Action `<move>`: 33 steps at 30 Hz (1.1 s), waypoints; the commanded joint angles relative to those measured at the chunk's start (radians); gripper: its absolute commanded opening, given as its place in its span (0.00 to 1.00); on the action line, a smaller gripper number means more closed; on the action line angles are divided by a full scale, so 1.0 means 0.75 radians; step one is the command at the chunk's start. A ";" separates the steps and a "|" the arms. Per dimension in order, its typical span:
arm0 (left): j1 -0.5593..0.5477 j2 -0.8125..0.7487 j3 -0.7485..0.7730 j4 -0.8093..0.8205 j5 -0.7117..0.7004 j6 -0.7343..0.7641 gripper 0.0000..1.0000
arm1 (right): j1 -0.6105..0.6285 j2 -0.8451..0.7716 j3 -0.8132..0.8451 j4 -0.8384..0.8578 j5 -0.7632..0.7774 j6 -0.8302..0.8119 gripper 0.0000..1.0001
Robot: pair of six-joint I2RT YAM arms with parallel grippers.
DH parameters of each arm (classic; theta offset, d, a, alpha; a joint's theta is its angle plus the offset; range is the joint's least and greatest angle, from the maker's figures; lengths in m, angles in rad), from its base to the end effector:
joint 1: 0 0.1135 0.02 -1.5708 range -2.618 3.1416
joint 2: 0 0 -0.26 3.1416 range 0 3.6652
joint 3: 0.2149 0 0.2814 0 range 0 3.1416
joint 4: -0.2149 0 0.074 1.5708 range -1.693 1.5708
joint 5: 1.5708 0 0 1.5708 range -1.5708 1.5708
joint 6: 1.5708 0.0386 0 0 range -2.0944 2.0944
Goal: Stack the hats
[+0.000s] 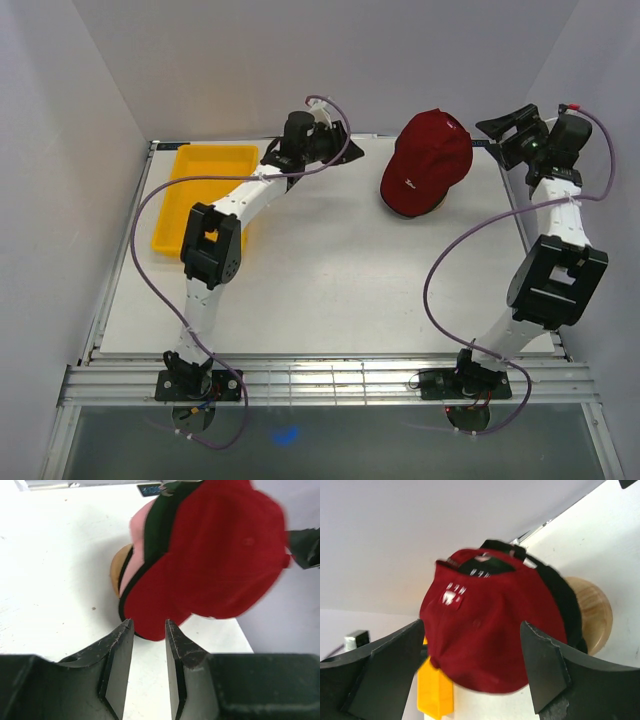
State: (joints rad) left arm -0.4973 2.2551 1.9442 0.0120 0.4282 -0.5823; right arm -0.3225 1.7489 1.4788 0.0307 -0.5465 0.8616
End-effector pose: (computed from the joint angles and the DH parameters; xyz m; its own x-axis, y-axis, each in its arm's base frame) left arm 0.4922 -0.2854 0.2559 -0.6466 -0.2183 -0.7309 0.5114 0.5869 -0.6277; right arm 0.4341 -0.1239 0.3285 -0.3044 0.7853 -0.5391 0.0352 0.5749 0.8175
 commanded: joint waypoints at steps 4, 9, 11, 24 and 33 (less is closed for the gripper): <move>-0.006 -0.411 -0.162 -0.239 -0.023 0.085 0.43 | 0.013 -0.402 -0.206 -0.176 -0.006 -0.246 0.83; -0.006 -0.705 -0.358 -0.347 -0.049 0.120 0.43 | 0.084 -0.681 -0.417 -0.313 0.082 -0.418 0.88; -0.006 -0.791 -0.451 -0.390 -0.074 0.144 0.43 | 0.127 -0.804 -0.470 -0.348 0.127 -0.482 0.90; -0.006 -1.293 -0.751 -0.668 -0.203 0.288 0.45 | 0.301 -1.150 -0.698 -0.528 0.264 -0.625 0.89; -0.006 -1.356 -0.764 -0.730 -0.182 0.308 0.45 | 0.301 -1.164 -0.687 -0.577 0.309 -0.656 0.89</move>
State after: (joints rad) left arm -0.4995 1.2789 1.3800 -0.5018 0.2985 -0.3729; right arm -0.0998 0.8944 0.9531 -0.4034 -0.3424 0.3988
